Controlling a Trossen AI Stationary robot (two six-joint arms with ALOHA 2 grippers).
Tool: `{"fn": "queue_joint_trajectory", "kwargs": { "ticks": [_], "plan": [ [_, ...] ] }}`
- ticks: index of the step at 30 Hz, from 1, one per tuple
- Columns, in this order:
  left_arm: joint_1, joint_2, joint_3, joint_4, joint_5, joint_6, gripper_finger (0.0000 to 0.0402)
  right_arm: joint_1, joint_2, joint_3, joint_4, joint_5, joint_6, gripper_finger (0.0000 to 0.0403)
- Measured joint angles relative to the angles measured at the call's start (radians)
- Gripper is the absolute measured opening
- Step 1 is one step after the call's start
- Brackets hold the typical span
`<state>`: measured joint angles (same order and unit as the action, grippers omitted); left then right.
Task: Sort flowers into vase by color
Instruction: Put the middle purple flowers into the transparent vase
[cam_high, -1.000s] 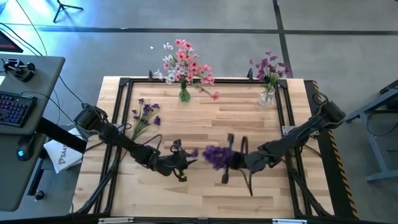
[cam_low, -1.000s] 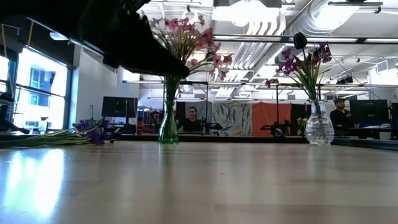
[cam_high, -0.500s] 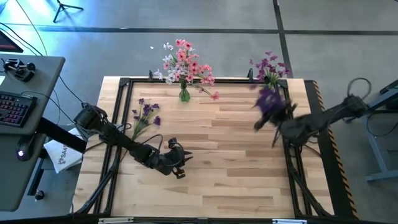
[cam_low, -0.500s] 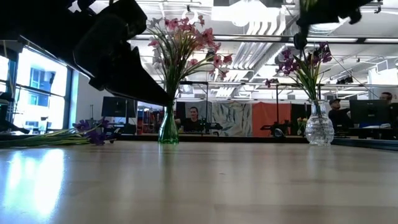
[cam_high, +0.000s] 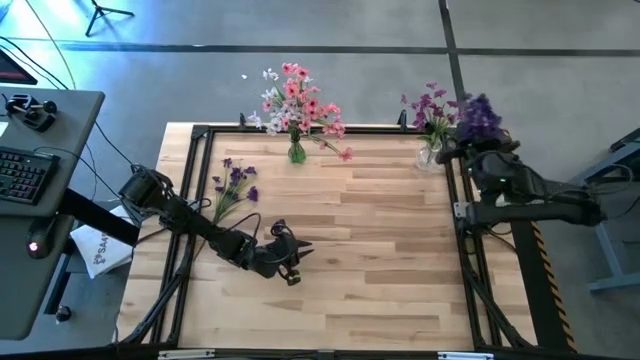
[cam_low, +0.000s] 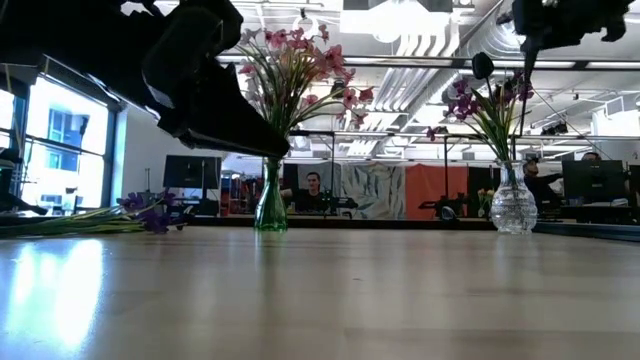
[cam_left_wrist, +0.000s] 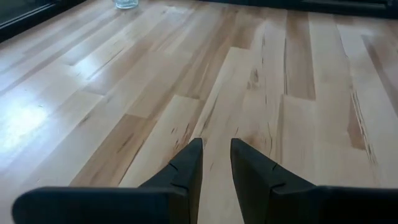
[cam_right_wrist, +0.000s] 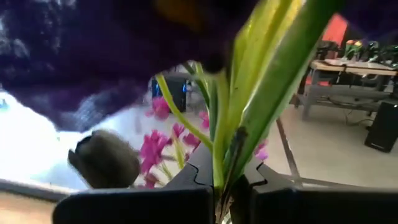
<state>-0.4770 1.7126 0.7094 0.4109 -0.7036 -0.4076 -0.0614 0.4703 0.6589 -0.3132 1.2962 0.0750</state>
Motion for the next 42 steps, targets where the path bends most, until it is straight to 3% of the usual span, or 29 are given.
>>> {"fn": "queue_joint_trajectory", "kwargs": {
  "ticks": [5,10,13,28,32,42],
  "plan": [
    [0.007,0.000,0.000,0.007,0.000,0.000,0.0071,-0.155,0.094,-0.003,-0.020,-0.134,0.038,0.0001],
    [0.006,0.000,0.000,0.006,0.005,0.000,0.0071,-0.339,0.192,-0.003,0.015,-0.369,0.040,0.0001],
    [0.006,0.000,0.000,0.006,0.005,0.000,0.0071,-0.420,0.236,-0.003,0.020,-0.455,0.040,0.0001],
    [0.005,0.000,0.000,0.005,0.006,-0.001,0.0071,-0.521,0.274,-0.003,-0.172,-0.486,0.211,0.0025],
    [0.005,0.000,0.000,0.005,0.019,-0.003,0.0071,-0.540,0.285,-0.003,-0.187,-0.513,0.217,0.0062],
    [0.005,0.000,0.000,0.005,0.021,-0.009,0.0071,-0.580,0.294,-0.002,-0.274,-0.562,0.212,0.0203]
  ]
}}
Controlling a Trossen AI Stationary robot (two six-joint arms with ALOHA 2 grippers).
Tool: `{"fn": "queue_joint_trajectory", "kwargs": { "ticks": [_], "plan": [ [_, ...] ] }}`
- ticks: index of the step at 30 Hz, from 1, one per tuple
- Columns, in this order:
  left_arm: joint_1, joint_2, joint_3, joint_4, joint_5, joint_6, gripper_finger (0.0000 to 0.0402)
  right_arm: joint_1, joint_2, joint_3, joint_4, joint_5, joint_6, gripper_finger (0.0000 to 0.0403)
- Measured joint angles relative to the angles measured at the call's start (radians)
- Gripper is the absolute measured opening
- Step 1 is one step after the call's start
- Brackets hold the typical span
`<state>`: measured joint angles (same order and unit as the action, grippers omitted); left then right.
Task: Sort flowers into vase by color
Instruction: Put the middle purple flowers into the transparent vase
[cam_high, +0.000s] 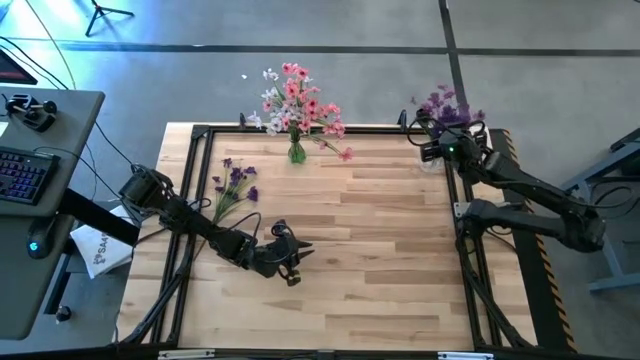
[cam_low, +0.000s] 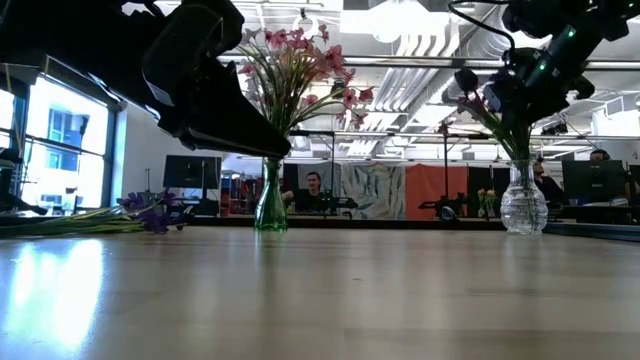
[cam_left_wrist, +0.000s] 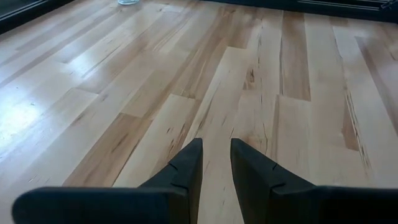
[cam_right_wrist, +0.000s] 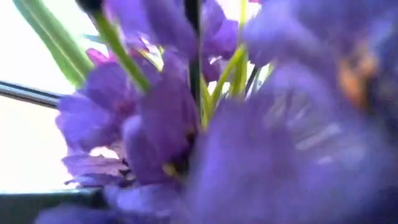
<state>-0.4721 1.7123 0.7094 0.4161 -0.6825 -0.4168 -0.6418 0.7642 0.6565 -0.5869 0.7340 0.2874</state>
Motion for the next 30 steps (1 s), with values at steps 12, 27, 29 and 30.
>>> {"fn": "queue_joint_trajectory", "kwargs": {
  "ticks": [12,27,29,30],
  "plan": [
    [0.000,0.000,0.000,0.000,0.001,0.000,0.0071,0.000,-0.039,0.238,-0.316,-0.076,0.046,0.0170],
    [0.000,0.000,0.000,0.000,0.050,-0.010,0.0071,0.000,-0.035,0.255,-0.252,-0.153,-0.079,0.0287],
    [0.000,0.000,0.000,0.000,0.054,-0.010,0.0071,0.000,-0.035,0.283,-0.262,-0.157,-0.080,0.0295],
    [0.000,0.000,0.000,0.000,0.054,-0.011,0.0071,0.000,-0.035,0.299,-0.275,-0.163,-0.080,0.0297]
  ]
}}
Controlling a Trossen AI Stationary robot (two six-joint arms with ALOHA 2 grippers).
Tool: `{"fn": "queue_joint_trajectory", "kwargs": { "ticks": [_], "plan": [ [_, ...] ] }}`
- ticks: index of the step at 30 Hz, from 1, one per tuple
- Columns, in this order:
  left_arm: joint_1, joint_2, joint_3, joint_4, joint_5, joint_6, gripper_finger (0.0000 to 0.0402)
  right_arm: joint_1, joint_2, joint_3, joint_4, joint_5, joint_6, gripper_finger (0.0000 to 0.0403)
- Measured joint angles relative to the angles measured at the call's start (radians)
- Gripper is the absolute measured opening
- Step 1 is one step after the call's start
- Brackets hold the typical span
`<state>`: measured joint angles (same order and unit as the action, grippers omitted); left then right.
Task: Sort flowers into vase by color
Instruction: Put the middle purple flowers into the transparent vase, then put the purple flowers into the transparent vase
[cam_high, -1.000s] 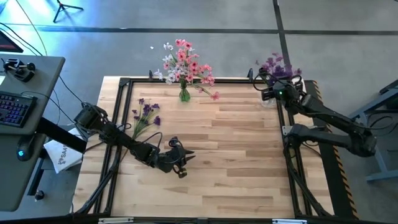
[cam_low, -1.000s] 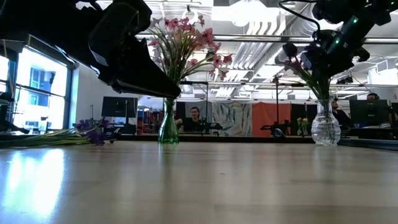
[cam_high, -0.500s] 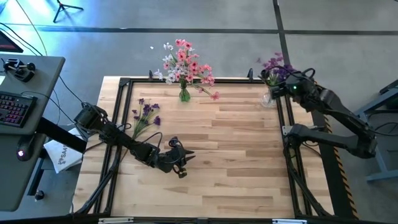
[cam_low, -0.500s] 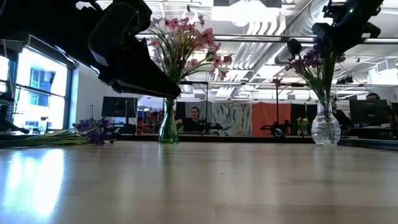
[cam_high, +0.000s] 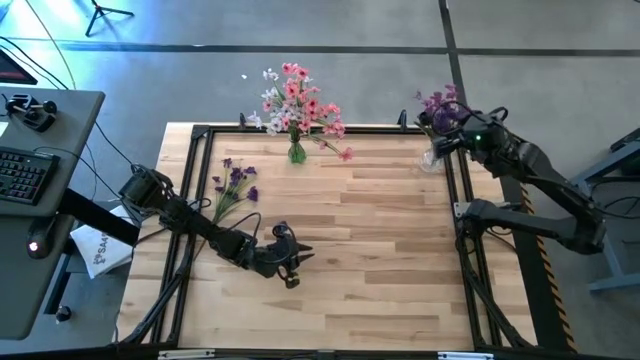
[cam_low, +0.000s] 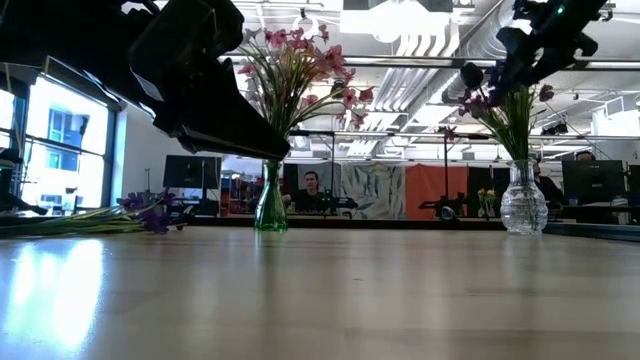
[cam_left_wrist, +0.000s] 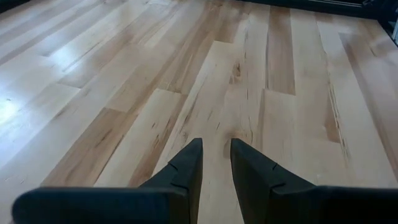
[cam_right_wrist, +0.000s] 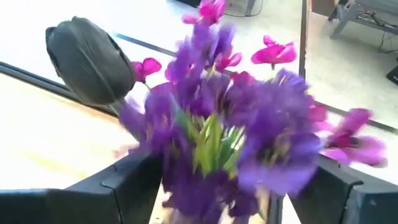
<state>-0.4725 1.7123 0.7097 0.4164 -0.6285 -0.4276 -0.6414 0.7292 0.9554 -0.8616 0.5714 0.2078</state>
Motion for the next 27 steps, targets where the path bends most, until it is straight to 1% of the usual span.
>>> {"fn": "queue_joint_trajectory", "kwargs": {
  "ticks": [6,11,13,15,18,20,21,24,27],
  "plan": [
    [0.000,0.000,0.000,0.000,0.000,-0.008,0.0071,0.000,0.000,0.110,-0.099,-0.009,0.033,0.0298],
    [0.000,0.000,0.000,-0.001,0.017,-0.008,0.0071,0.002,-0.006,0.182,-0.114,-0.032,0.029,0.0298],
    [-0.002,-0.005,0.000,-0.009,0.045,-0.009,0.0071,0.013,-0.021,0.182,-0.087,-0.076,0.012,0.0298],
    [-0.010,-0.024,0.000,-0.046,0.078,-0.026,0.0071,0.042,-0.044,0.159,-0.018,-0.155,0.012,0.0298],
    [-0.039,-0.084,0.001,-0.218,0.109,-0.125,0.0071,0.112,-0.067,0.097,0.151,-0.300,0.021,0.0298],
    [-0.068,-0.141,0.002,-0.397,0.119,-0.238,0.0071,0.177,-0.069,0.040,0.282,-0.387,0.019,0.0298],
    [-0.085,-0.170,0.002,-0.483,0.118,-0.308,0.0071,0.214,-0.066,0.008,0.351,-0.414,0.016,0.0298],
    [-0.150,-0.263,0.002,-0.720,0.101,-0.525,0.0071,0.335,-0.038,-0.092,0.567,-0.445,-0.011,0.0298],
    [-0.217,-0.343,0.002,-0.904,0.088,-0.716,0.0071,0.465,0.015,-0.196,0.770,-0.442,-0.051,0.0298]
  ]
}}
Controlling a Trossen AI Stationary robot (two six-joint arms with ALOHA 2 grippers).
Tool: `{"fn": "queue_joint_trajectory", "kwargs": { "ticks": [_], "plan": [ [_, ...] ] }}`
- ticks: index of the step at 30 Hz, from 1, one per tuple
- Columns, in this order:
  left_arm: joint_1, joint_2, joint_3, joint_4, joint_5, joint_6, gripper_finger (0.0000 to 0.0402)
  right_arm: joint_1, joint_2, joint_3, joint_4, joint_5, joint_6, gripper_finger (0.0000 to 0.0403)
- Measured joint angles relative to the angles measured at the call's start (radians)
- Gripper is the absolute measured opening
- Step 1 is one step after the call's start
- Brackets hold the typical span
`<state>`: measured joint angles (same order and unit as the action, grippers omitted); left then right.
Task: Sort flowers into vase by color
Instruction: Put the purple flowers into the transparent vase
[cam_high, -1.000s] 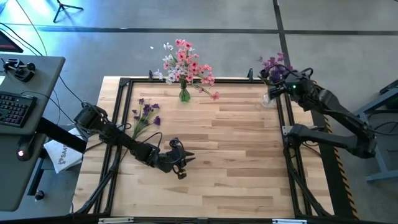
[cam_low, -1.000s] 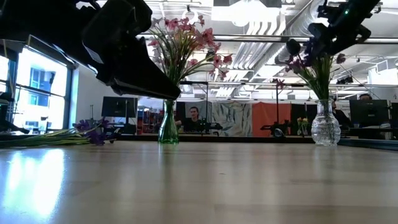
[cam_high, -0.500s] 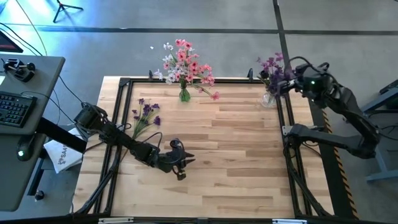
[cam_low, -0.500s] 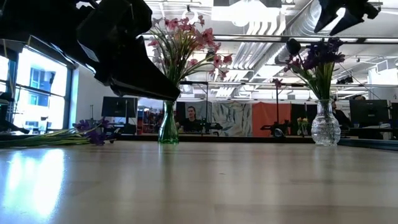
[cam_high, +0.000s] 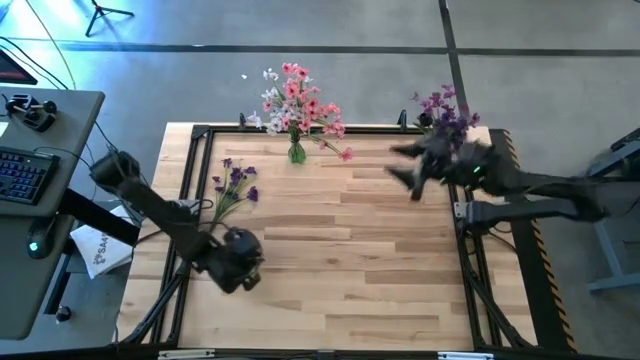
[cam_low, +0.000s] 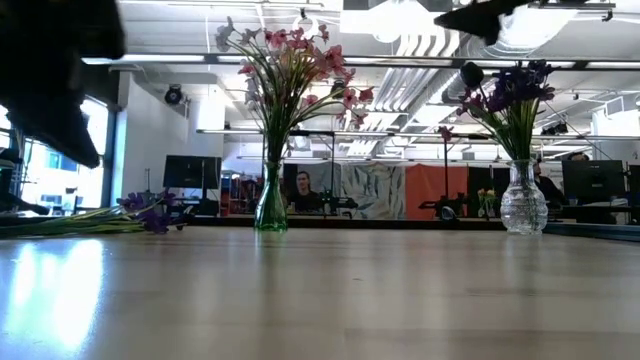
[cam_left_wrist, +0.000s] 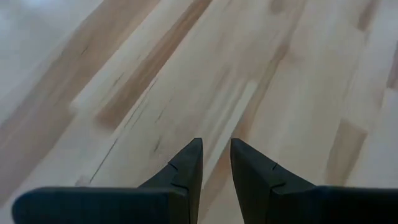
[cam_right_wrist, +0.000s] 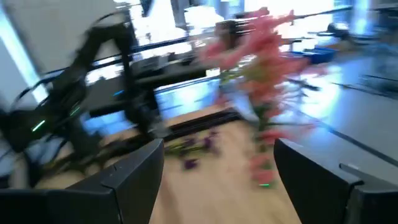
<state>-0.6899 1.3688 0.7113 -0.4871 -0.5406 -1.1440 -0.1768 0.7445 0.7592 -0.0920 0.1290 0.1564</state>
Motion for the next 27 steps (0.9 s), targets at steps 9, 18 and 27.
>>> {"fn": "queue_joint_trajectory", "kwargs": {
  "ticks": [9,18,27],
  "plan": [
    [-0.007,-0.065,-0.016,-0.404,-0.131,-0.318,0.0067,0.320,0.285,-0.212,0.369,0.171,0.020,0.0298],
    [0.425,-0.070,-0.031,-0.627,0.160,-0.154,0.0120,0.518,0.628,-0.243,0.576,0.361,0.150,0.0298],
    [0.682,-0.070,-0.120,-0.573,0.310,0.030,0.0238,0.594,0.735,-0.242,0.747,0.362,0.068,0.0298]
  ]
}}
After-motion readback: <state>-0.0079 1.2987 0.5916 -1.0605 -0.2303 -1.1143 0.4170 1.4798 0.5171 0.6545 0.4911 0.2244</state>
